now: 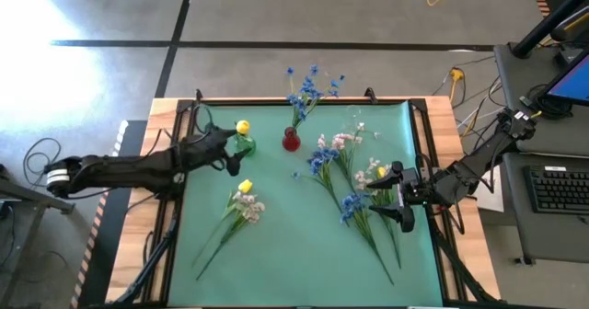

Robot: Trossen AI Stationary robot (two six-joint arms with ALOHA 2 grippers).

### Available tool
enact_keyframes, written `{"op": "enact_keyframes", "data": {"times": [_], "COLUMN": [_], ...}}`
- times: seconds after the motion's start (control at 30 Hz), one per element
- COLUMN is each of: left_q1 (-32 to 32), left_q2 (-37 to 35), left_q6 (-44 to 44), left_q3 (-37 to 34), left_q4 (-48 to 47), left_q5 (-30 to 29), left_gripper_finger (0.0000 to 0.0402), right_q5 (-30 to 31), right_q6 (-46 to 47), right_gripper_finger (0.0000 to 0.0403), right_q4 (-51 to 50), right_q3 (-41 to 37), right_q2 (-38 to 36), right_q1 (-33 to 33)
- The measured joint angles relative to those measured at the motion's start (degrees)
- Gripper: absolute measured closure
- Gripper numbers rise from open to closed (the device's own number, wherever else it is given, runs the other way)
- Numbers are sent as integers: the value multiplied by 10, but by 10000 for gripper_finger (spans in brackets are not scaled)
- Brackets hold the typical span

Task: Sort flowers into vase by color
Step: Put the middle yellow flower into the green vase, then put the bottom right white flower into the transparent vase

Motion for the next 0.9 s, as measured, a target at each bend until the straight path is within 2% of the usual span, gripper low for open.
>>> {"op": "enact_keyframes", "data": {"times": [0.2,0.67,0.8,0.9], "left_q1": [0,0,0,-1], "left_q2": [-34,-44,-51,-50], "left_q6": [-8,-8,-60,-141], "left_q3": [61,89,153,215], "left_q4": [-167,-204,-346,-487], "left_q5": [0,1,11,76], "left_gripper_finger": [50,55,55,55], "right_q5": [0,0,-1,-2], "right_q6": [-2,-6,2,10], "right_gripper_finger": [83,83,83,83], "right_q4": [0,0,0,0], "right_q3": [0,0,0,0], "right_q2": [0,0,0,0], "right_q1": [0,0,0,0]}}
